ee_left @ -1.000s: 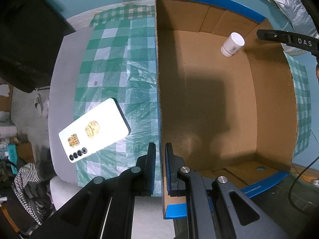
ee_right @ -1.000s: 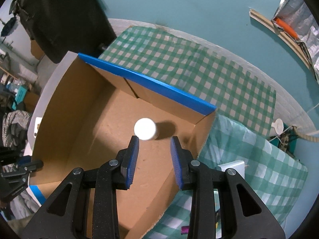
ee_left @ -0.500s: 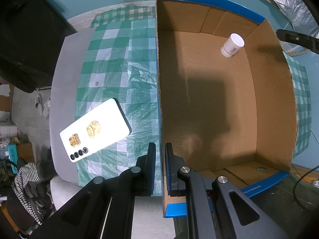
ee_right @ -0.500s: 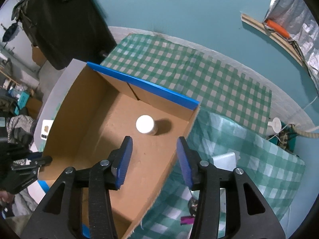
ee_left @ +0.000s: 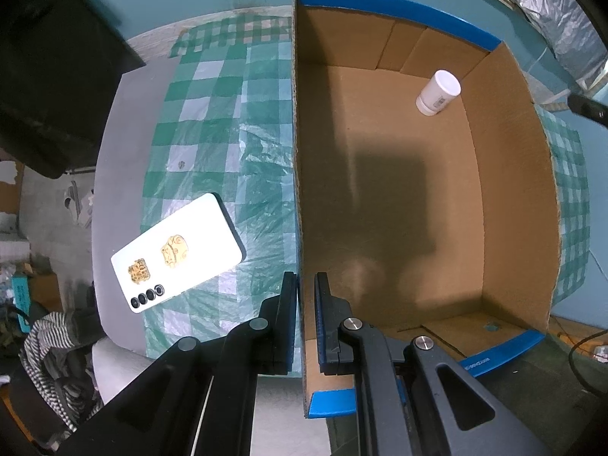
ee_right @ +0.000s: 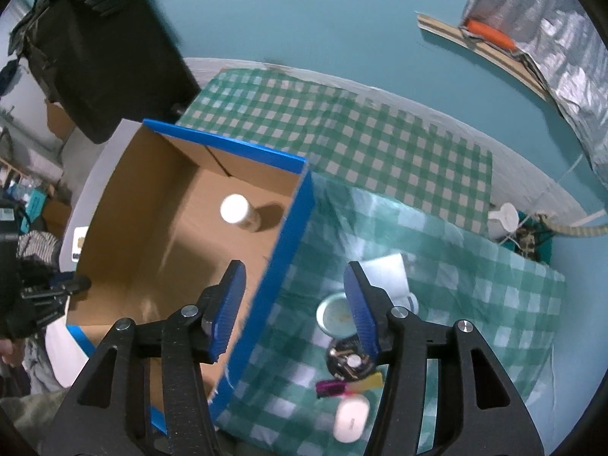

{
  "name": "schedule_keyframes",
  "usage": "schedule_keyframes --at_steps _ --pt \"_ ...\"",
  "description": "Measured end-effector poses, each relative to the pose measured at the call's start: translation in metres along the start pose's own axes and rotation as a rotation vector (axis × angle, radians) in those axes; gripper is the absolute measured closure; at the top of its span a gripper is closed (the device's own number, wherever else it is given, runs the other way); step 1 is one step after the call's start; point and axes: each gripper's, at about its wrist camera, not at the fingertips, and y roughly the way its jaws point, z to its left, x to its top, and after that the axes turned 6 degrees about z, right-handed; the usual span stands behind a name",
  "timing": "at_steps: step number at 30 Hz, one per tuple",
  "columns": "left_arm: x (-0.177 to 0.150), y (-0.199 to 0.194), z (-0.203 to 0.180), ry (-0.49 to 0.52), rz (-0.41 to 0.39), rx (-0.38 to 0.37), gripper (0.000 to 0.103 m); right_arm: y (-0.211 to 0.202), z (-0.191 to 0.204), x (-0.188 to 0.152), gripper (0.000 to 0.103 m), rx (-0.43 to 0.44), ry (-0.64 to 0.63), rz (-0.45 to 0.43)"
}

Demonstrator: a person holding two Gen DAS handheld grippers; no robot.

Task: Organize rigid objects
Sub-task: 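Move the right tool back over the green metal tin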

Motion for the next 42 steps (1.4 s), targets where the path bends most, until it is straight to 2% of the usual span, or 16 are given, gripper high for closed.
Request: schedule_keyframes --at_steps 6,8,15,26,42 --pt "0.0 -0.002 0.0 0.003 -0.01 -0.003 0.094 0.0 -0.015 -0.014 0.049 0.0 0.051 0.012" --pt "0.001 -0.002 -0.001 0.004 -0.01 0.012 0.097 0.001 -0.02 -0.019 0.049 0.002 0.068 0.015" --pt "0.0 -0.001 -0.002 0.01 -0.005 0.04 0.098 0.004 -0.036 -0.034 0.049 -0.003 0.116 0.035" --pt "0.001 0.0 -0.002 0.014 0.0 0.033 0.098 0.024 -0.056 -0.055 0.049 -0.017 0.164 0.08" --pt "0.001 -0.002 0.0 0.01 -0.003 0.029 0.098 0.069 -0.041 -0.046 0.049 -0.015 0.098 0.116"
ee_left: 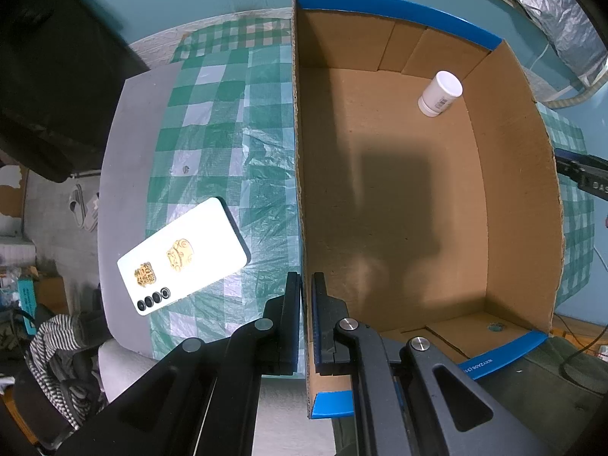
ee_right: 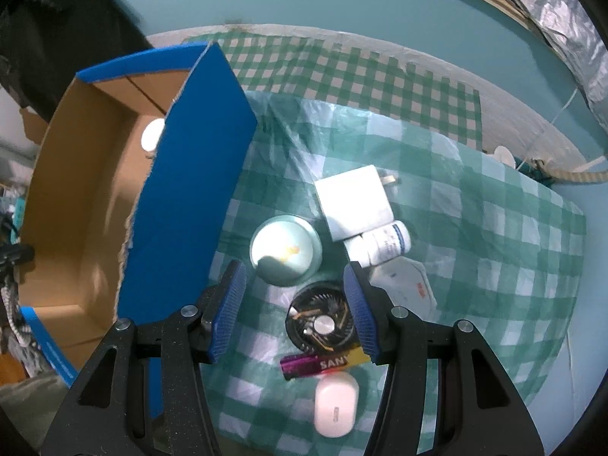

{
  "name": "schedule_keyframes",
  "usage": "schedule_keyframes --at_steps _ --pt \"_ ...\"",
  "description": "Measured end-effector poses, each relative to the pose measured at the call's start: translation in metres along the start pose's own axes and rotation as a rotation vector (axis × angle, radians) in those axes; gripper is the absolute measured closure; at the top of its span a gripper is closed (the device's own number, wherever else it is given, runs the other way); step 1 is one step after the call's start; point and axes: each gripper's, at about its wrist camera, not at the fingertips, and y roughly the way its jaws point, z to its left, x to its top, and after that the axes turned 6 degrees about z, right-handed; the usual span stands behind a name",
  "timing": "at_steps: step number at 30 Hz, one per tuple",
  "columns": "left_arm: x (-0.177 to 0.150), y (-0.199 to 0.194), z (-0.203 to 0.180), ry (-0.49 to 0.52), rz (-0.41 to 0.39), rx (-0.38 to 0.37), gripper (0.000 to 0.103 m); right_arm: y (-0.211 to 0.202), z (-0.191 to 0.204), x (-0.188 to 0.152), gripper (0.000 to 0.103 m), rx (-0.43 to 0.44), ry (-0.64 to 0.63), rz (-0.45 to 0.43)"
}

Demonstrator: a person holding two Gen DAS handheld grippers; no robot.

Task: Organize rigid objects
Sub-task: 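Move the right tool back over the green metal tin, then close the right gripper on the green metal tin and lift it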

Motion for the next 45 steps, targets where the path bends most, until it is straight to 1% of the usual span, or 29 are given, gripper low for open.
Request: schedule_keyframes --at_steps 6,18,19,21,27,35,45 --pt "0.0 -0.001 0.0 -0.003 -0.001 0.002 0.098 0.015 0.005 0.005 0.049 -0.011 -0.02 0.007" --pt "-0.001 0.0 0.0 -0.002 -0.001 0.002 0.098 0.031 0.012 0.011 0.049 -0.031 -0.037 0.006" --pt "0.0 0.0 0.0 -0.002 -0.001 0.002 0.098 0.033 0.012 0.012 0.05 -0.031 -0.037 0.008" --pt "-0.001 -0.001 0.0 -0.001 -0.001 0.002 0.098 0.035 0.011 0.012 0.056 -0.042 -0.037 0.008" --pt "0.0 0.0 0.0 -0.003 0.0 0.003 0.098 0.036 0.009 0.015 0.059 -0.043 -0.042 0.003" --pt "-0.001 -0.001 0.0 -0.003 -0.001 0.003 0.098 0.023 0.014 0.014 0.059 -0.048 -0.065 -0.003" --pt "0.0 0.0 0.0 -0.002 0.0 0.004 0.098 -0.008 0.019 0.02 0.059 -0.04 -0.078 -0.027"
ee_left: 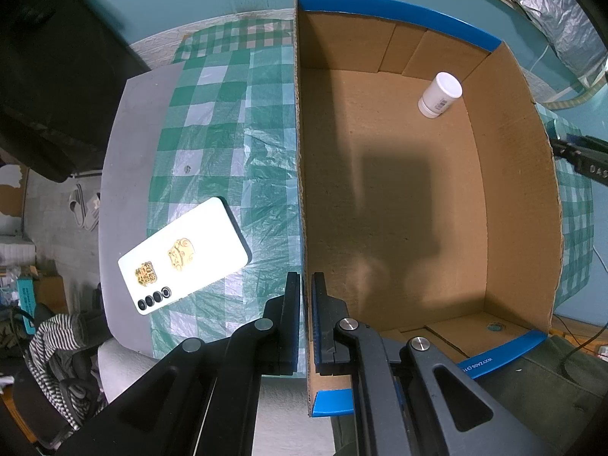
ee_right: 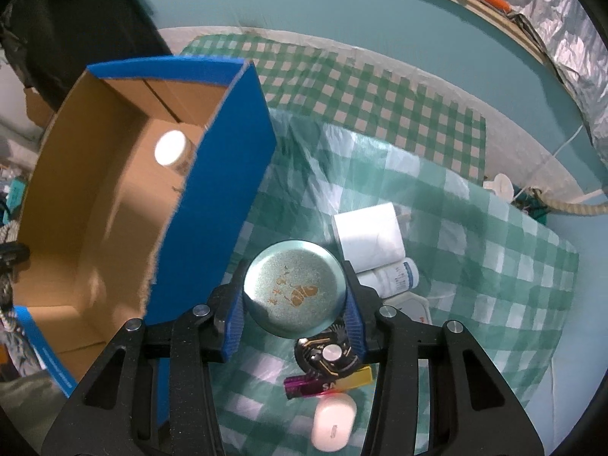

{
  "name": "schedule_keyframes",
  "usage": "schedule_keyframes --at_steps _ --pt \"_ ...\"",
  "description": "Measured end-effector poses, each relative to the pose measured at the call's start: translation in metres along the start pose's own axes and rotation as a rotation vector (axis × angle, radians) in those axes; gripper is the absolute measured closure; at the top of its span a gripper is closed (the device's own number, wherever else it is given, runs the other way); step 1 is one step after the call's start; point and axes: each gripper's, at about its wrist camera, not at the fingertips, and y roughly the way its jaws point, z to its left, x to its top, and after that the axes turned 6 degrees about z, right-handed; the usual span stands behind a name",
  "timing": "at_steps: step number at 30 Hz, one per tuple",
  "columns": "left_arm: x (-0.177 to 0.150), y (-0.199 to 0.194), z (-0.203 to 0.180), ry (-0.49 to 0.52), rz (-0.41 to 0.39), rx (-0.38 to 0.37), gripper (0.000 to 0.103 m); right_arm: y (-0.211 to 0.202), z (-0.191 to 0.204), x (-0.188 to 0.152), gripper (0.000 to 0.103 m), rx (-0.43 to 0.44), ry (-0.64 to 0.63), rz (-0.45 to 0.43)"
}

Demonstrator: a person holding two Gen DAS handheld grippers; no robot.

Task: Organize rigid objects
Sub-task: 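Close the right gripper on the green metal tin and lift it, then carry the tin into the box and release it beside the bottle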

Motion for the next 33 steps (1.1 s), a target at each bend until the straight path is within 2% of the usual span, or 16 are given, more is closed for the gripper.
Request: schedule_keyframes --at_steps 21,33 --pt "0.0 0.0 0.0 0.001 0.0 0.001 0.098 -0.069 0.029 0.025 0.059 0.017 -0.067 -0.087" --pt "0.0 0.0 0.0 0.001 0.0 0.002 0.098 -0.068 0.061 0.046 0.059 0.035 -0.14 -0.096"
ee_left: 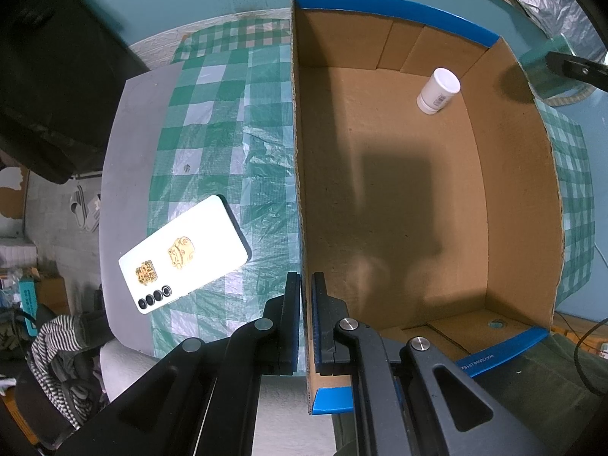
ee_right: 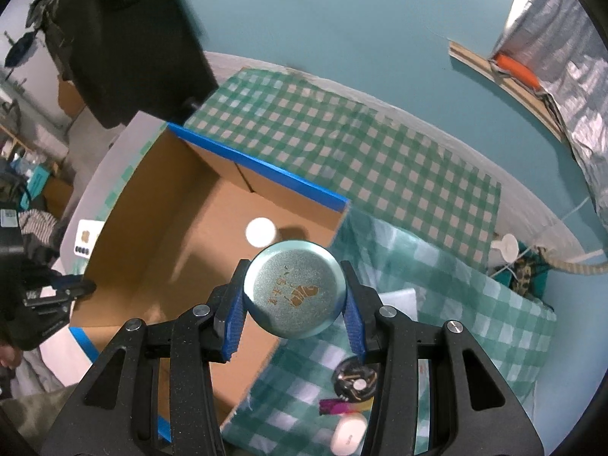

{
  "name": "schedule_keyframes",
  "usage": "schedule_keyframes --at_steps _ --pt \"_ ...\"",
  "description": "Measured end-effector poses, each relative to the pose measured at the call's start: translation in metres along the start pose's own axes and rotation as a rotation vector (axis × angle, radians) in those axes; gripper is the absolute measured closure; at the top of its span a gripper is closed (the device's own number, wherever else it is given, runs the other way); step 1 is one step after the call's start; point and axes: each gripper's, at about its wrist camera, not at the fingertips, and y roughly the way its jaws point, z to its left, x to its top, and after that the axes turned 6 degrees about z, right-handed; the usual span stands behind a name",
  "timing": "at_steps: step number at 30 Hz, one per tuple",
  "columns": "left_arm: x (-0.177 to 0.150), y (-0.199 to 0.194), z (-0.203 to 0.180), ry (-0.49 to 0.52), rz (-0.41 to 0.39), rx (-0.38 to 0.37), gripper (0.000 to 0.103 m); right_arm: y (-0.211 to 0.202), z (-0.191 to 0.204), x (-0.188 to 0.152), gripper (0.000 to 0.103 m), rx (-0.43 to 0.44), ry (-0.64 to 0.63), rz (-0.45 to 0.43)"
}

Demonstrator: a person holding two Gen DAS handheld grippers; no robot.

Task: Organize rigid objects
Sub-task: 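Carry the tin into the box and release it beside the bottle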

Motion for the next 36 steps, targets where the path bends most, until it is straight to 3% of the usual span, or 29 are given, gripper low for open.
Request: schedule_keyframes --at_steps 23,36 --pt "-0.003 0.002 -0.001 -0.002 0.001 0.0 0.098 0.056 0.021 0.007 0.059 0.015 -0.048 0.105" --pt "-0.003 0.003 -0.001 -0.001 0.002 -0.002 0.098 0.058 0.016 0.008 0.059 0.008 -0.009 0.099"
